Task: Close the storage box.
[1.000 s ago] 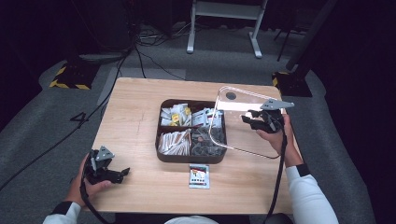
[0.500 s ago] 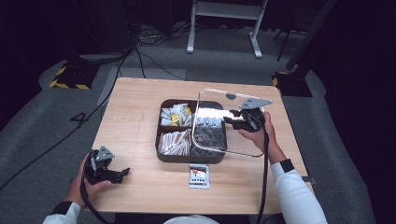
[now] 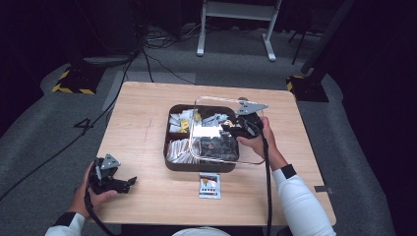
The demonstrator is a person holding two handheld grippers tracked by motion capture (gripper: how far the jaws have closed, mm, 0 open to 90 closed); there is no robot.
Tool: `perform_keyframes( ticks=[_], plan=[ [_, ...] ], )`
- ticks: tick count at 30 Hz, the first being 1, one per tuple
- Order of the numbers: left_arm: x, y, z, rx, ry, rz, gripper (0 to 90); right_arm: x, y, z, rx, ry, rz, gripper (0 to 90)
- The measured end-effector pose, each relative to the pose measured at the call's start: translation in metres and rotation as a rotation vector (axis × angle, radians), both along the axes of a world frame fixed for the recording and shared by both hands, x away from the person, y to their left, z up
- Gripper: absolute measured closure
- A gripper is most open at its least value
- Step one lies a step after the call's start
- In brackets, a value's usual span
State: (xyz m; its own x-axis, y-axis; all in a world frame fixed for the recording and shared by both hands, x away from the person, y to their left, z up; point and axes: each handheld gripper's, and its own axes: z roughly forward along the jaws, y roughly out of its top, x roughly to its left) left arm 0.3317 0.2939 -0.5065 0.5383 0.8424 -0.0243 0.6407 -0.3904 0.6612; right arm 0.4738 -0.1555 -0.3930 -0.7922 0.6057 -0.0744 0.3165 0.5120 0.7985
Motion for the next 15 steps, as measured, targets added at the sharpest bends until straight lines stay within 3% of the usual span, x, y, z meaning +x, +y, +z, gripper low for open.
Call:
perform_keyframes(
  ticks=[15],
  plan=[
    [0.000,0.000,0.000,0.000,0.000,0.000,0.2,0.006,0.038,-0.013,-0.005,0.033,0.045,60.0]
  ],
)
